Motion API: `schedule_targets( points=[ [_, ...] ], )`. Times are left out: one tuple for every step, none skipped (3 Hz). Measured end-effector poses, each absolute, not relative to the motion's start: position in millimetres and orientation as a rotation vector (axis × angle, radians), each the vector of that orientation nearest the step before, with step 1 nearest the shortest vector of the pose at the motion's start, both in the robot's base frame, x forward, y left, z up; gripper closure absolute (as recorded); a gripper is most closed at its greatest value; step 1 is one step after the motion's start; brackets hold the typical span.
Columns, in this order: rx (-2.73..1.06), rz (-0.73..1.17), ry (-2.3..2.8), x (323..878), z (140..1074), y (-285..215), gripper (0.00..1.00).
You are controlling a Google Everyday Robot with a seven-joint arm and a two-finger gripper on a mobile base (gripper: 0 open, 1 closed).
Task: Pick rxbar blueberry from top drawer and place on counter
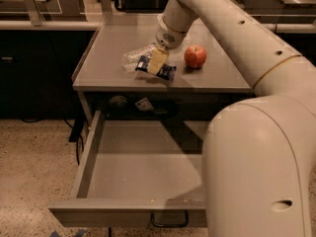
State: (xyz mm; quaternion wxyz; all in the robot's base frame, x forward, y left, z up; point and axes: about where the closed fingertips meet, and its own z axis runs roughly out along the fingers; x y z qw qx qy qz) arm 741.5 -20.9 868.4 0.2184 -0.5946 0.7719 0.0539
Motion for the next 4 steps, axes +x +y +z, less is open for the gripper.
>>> schedule_targets(
  points=[
    [-1.565, 0.243, 2.211, 724.2, 841.6, -35.1, 1.00],
    [-1.580, 0.247, 2.212, 727.4, 842.2, -32.6, 1.00],
    [-1.626, 0.258, 2.262, 739.6, 828.3, -30.0, 1.00],
    [-1.650, 0.263, 2.316, 749.0, 821.5, -36.4, 1.00]
  ],
)
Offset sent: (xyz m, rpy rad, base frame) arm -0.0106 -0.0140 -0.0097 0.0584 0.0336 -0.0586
